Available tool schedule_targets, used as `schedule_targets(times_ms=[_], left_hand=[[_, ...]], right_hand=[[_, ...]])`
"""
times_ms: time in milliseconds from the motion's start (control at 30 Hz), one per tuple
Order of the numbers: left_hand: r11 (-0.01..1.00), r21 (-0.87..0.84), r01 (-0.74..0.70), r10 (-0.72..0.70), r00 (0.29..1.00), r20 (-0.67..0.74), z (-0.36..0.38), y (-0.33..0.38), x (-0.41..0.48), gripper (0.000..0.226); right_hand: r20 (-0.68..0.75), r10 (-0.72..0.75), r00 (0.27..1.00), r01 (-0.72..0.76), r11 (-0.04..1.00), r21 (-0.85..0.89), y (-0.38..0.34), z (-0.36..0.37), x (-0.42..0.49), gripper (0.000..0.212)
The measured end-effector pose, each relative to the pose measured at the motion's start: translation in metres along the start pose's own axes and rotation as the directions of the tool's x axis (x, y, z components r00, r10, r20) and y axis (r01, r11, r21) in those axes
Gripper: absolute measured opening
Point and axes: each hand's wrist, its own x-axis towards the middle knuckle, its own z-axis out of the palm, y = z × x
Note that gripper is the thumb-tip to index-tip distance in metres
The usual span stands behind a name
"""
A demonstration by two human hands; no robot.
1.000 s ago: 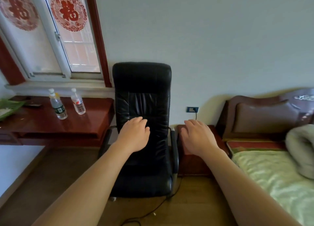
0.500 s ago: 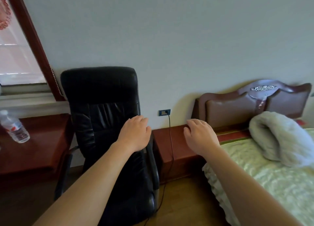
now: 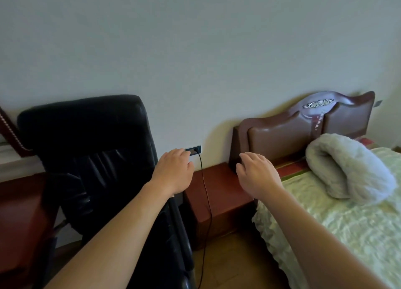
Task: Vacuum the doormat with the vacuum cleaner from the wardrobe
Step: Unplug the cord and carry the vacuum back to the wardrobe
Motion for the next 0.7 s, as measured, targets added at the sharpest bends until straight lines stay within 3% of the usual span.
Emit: schedule_targets(times_ms=[467,700], left_hand=[[0.979,0.011,0.205,-0.204,0.978,-0.029,0.045,0.074,0.158,0.044],[0.962,0.039,0.269,-0.268,0.963,-0.03,0.069,0.084,0.201,0.041]], right_hand=[[0.084,-0.202,0.976,0.206,0.978,-0.037,0.143,0.01,0.178,0.038],[0.126,-0.291,0.948,0.301,0.951,-0.069,0.179,0.022,0.238,0.039]])
